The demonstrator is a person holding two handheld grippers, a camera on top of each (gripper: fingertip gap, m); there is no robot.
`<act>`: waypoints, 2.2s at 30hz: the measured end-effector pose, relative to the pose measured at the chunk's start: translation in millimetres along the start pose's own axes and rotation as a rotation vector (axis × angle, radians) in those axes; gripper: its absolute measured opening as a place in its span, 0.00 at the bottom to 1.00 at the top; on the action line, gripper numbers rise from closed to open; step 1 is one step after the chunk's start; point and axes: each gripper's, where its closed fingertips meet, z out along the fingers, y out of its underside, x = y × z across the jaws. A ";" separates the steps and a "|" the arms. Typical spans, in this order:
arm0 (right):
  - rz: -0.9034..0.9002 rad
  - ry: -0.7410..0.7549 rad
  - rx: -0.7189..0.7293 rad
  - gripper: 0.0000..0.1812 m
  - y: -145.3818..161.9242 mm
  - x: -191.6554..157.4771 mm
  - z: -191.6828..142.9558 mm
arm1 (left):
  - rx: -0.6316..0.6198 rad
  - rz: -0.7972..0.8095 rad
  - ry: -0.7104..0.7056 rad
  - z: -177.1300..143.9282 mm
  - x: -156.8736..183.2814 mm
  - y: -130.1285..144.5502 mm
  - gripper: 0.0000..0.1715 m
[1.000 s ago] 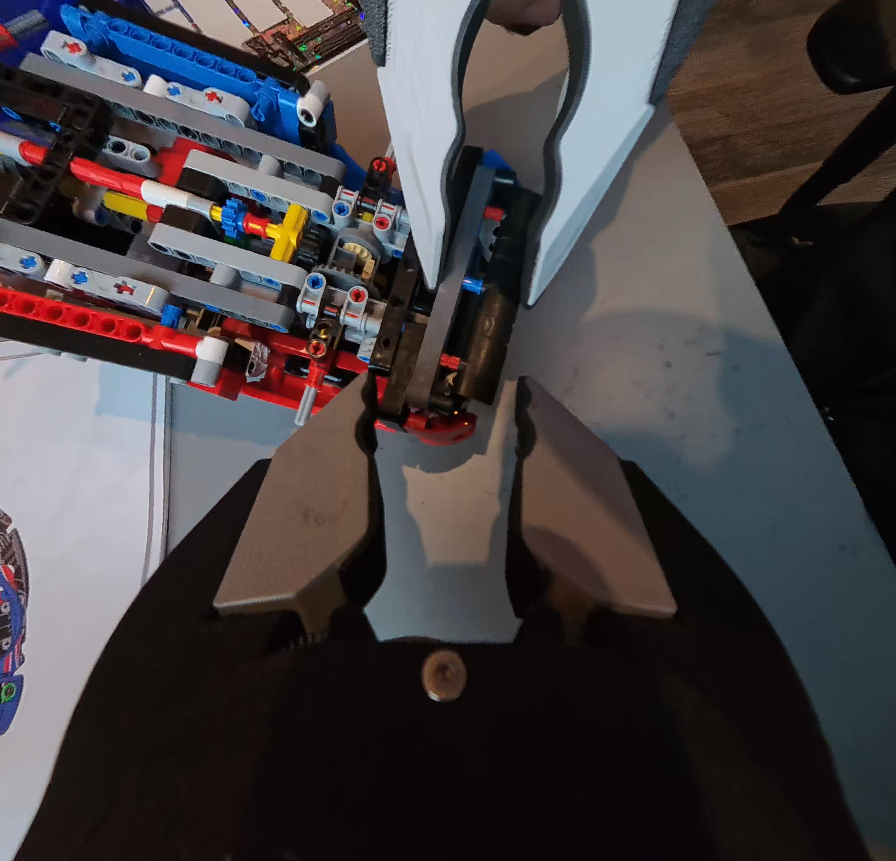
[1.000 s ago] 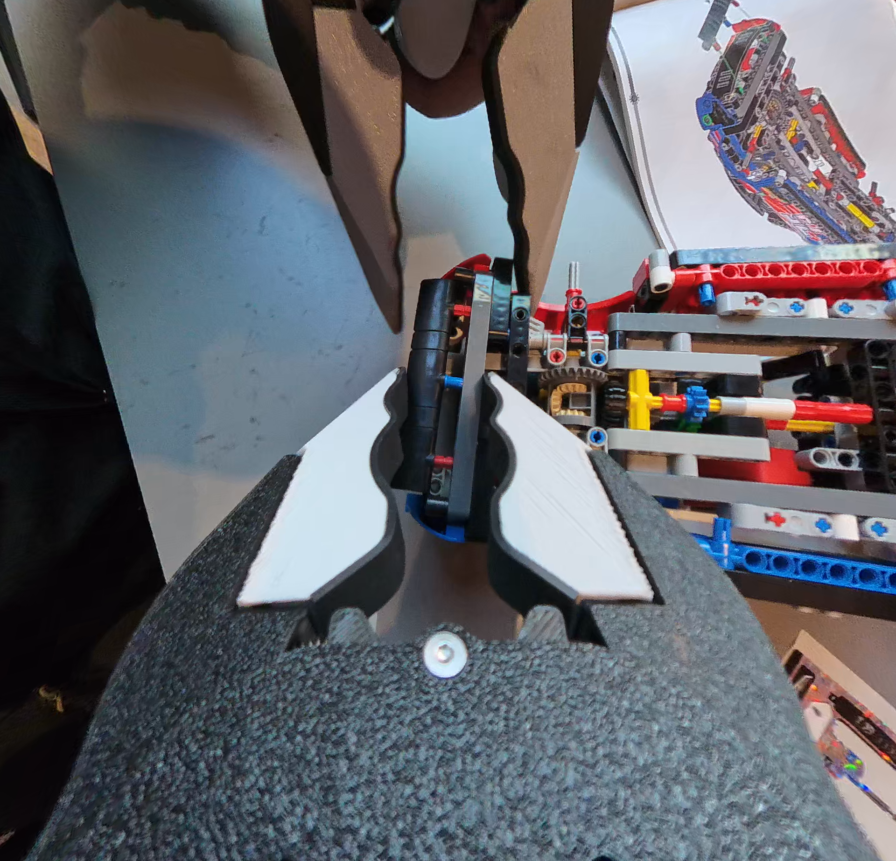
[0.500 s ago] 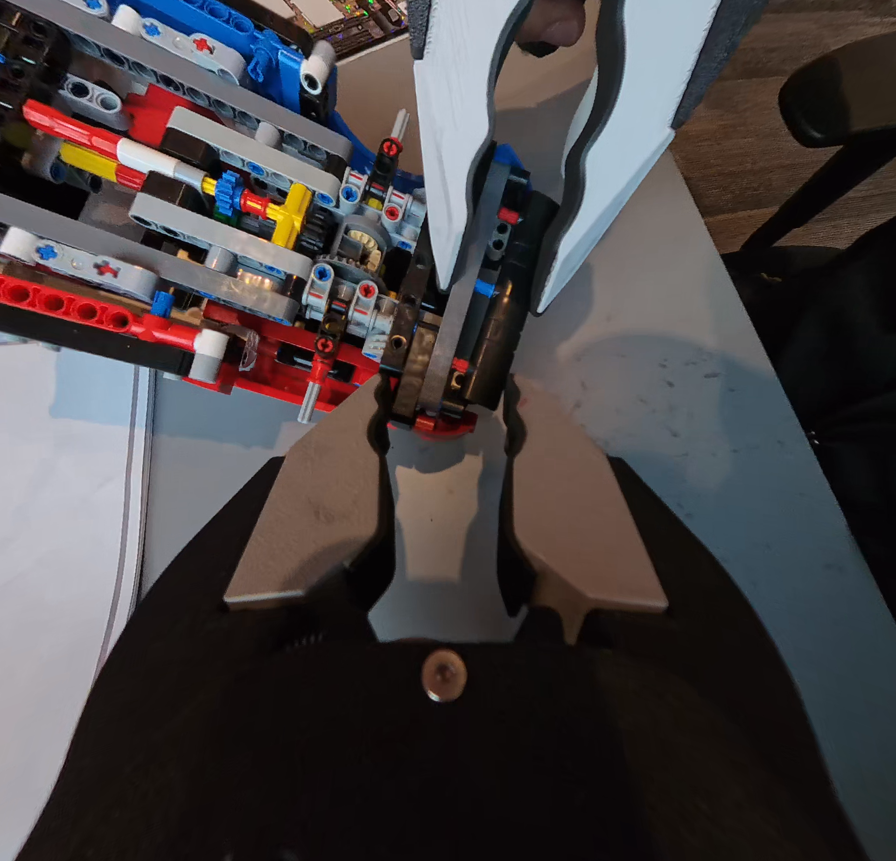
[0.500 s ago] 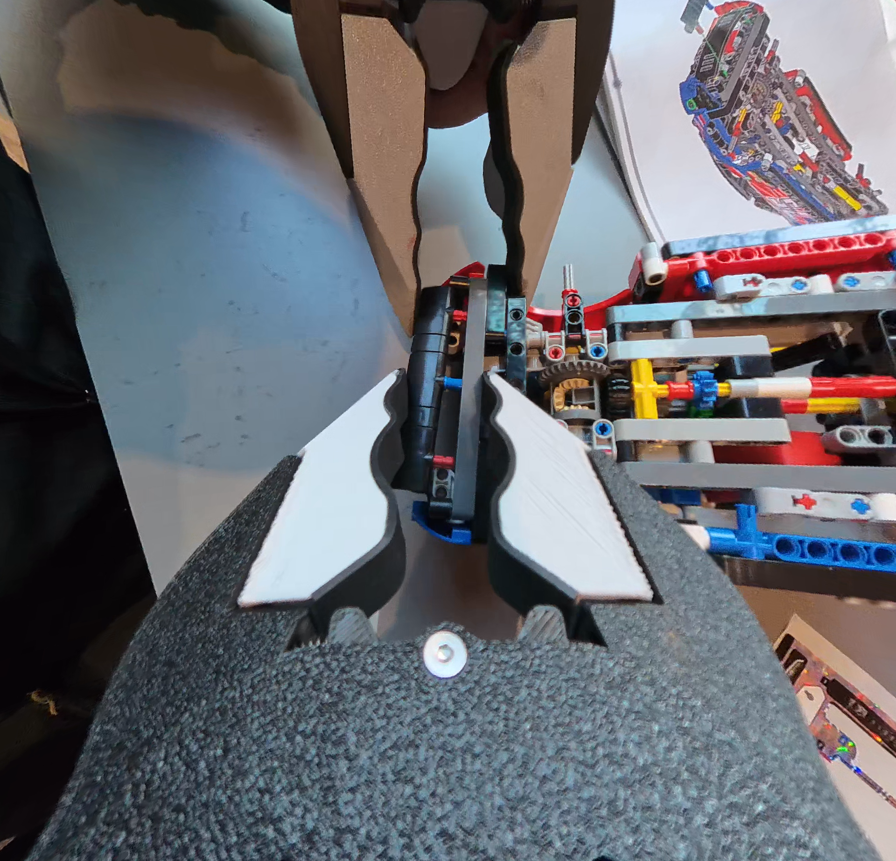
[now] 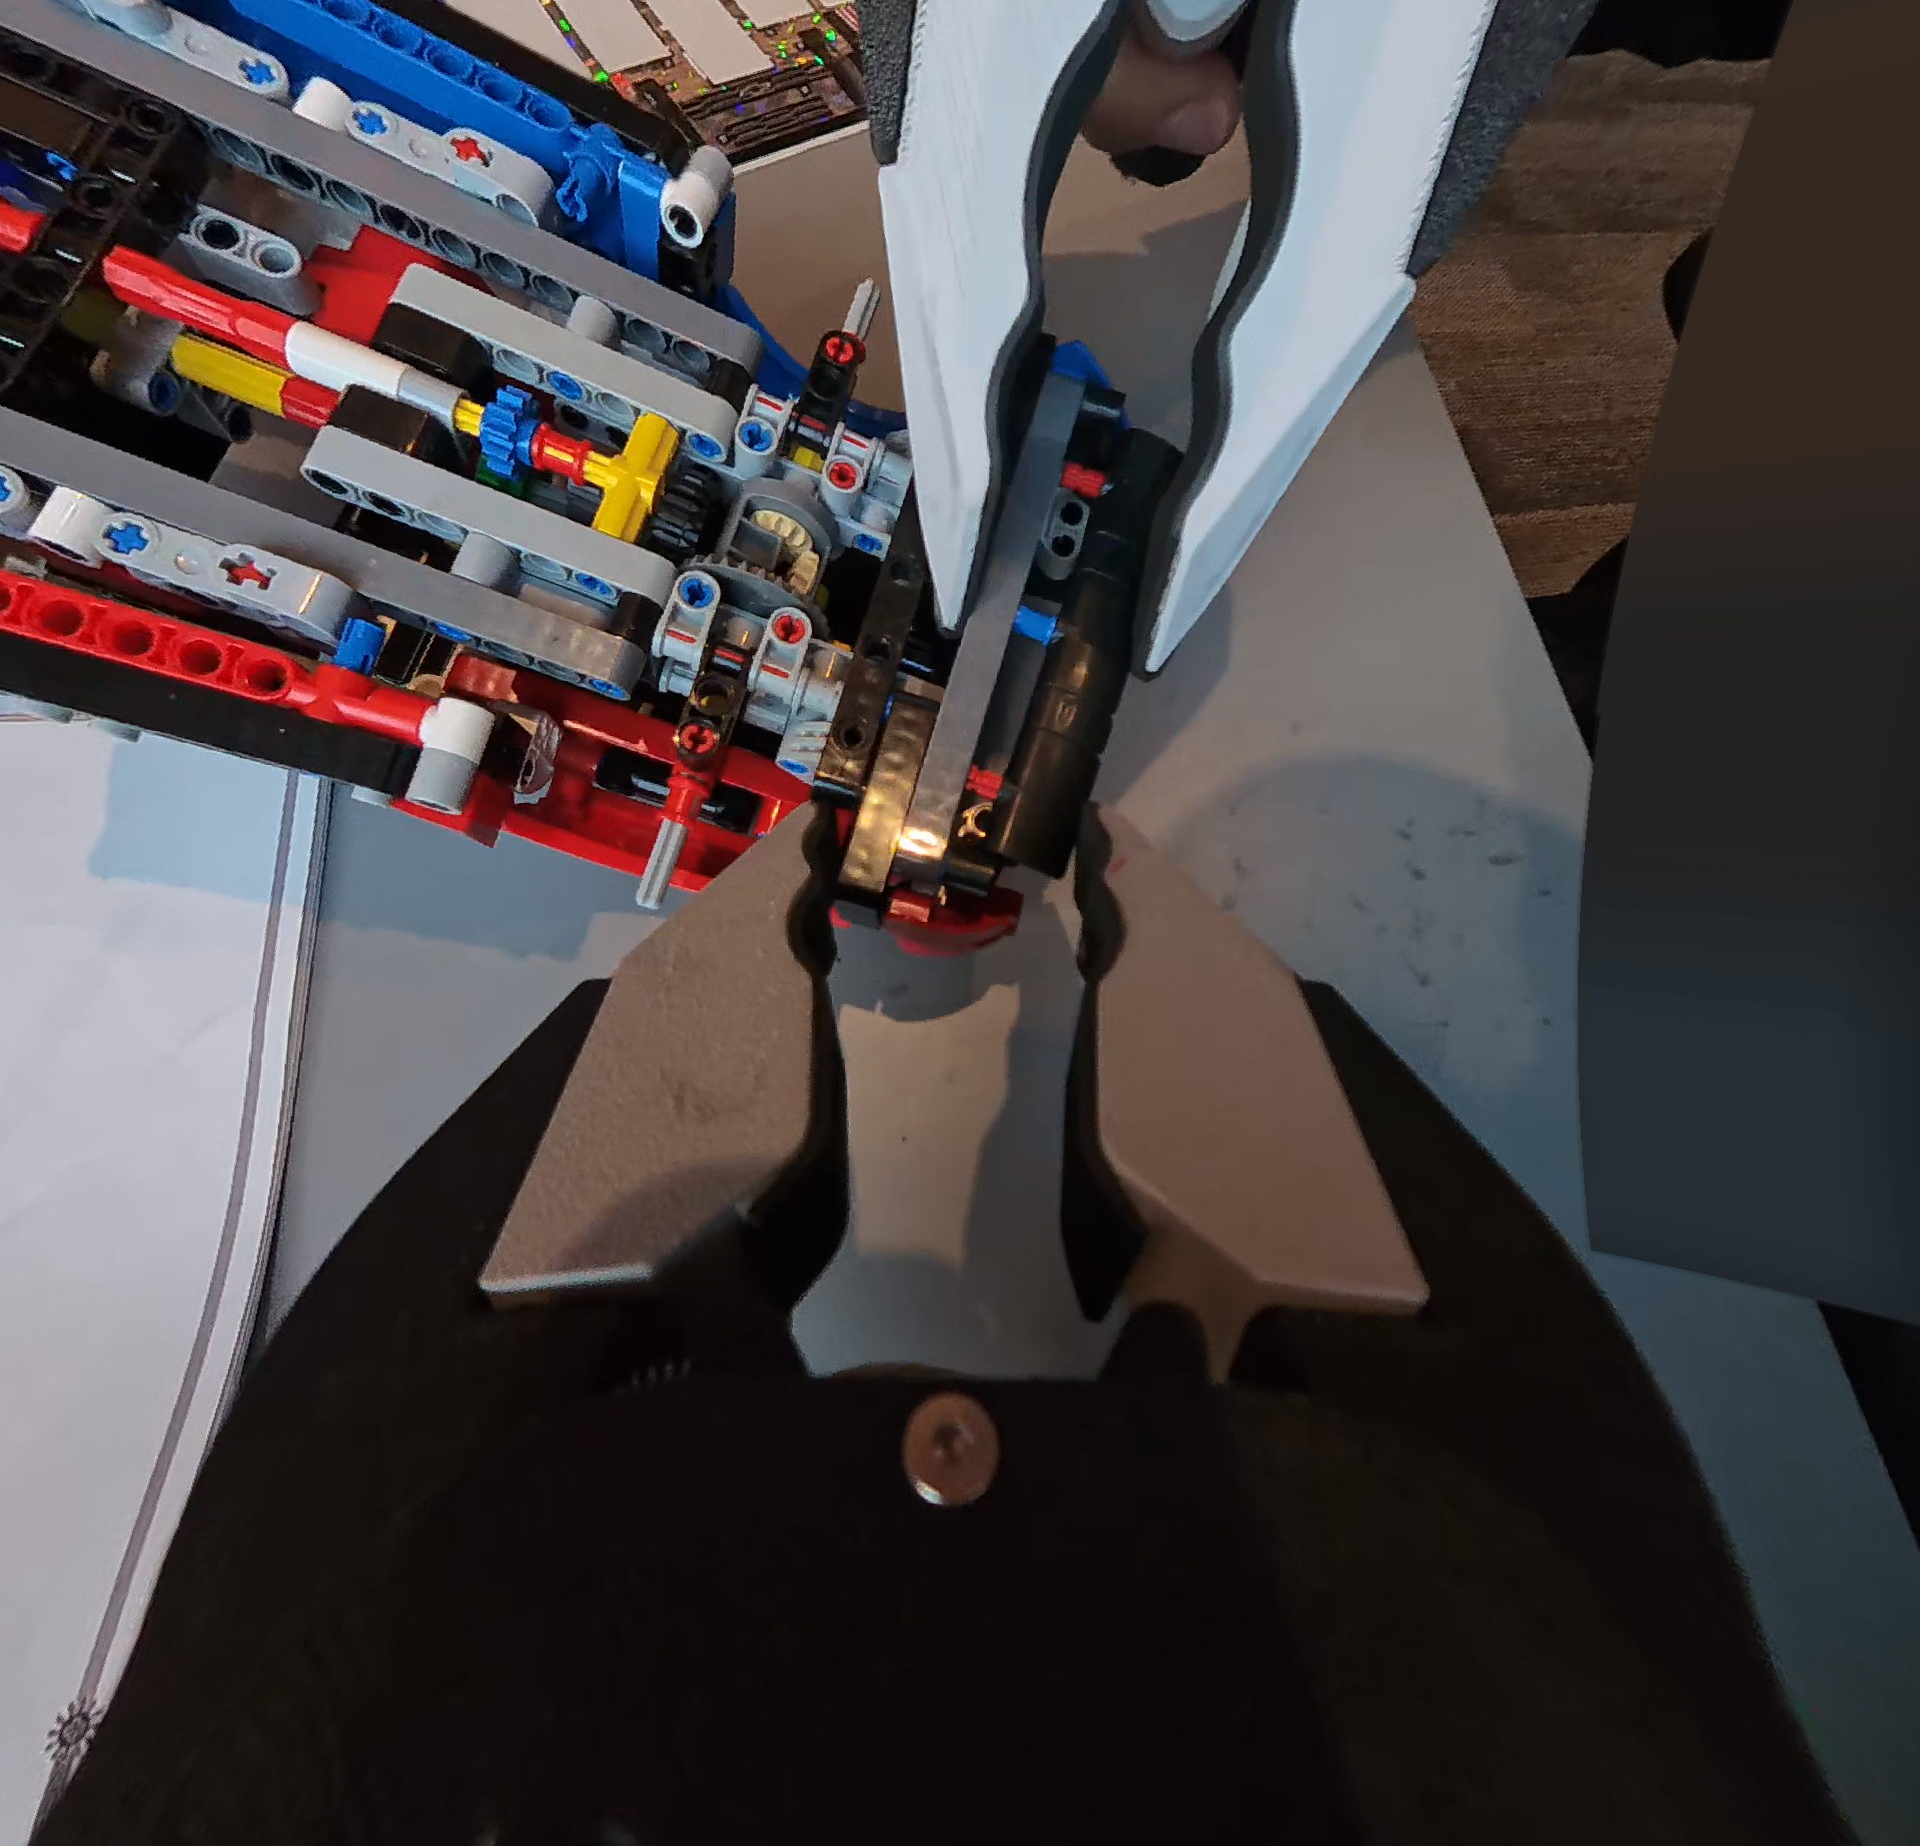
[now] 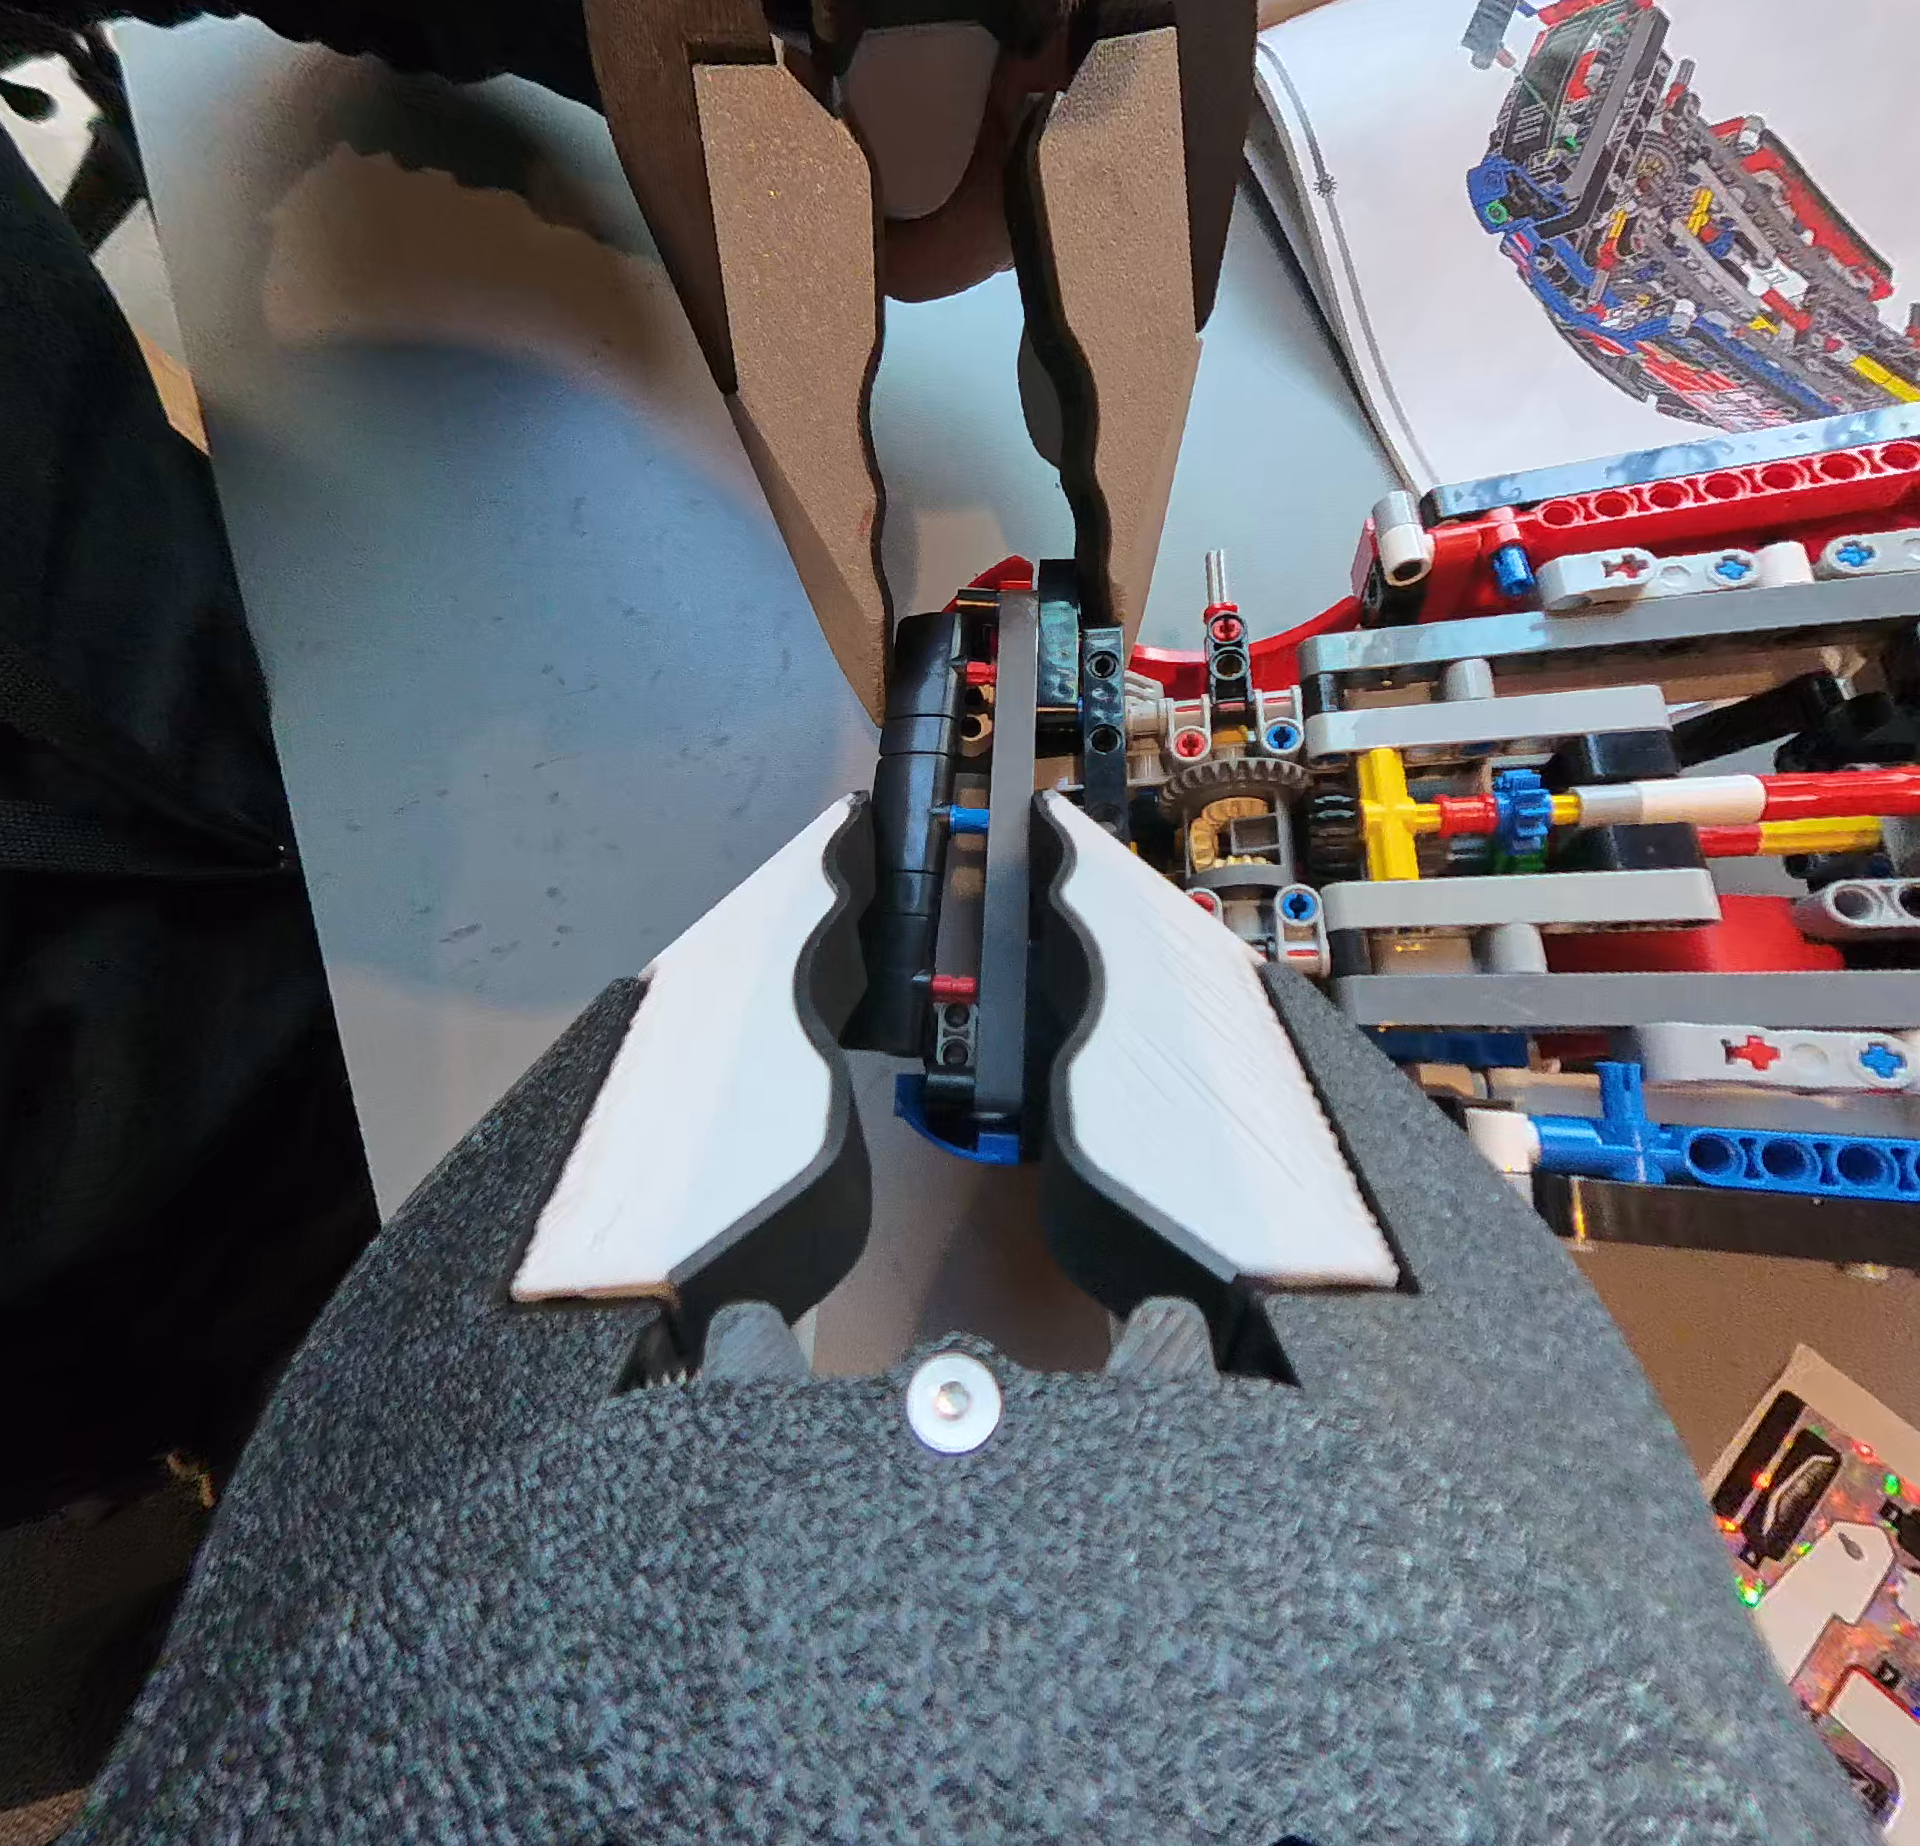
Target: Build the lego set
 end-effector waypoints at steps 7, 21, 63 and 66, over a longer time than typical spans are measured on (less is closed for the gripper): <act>-0.005 -0.023 0.007 0.16 1.0 0.6 -2.4 | 0.000 -0.005 -0.005 1.1 0.1 -2.2 0.25; -0.066 0.175 -0.132 0.19 12.9 3.7 -8.9 | 0.037 -0.064 -0.044 2.3 0.0 -6.8 0.26; -0.006 0.085 -0.024 0.18 6.2 5.1 -5.2 | 0.116 0.227 -0.358 -7.0 19.4 -20.3 0.15; 0.027 0.056 0.005 0.18 4.0 4.4 -4.9 | 0.040 0.344 -0.441 0.5 13.3 -14.6 0.14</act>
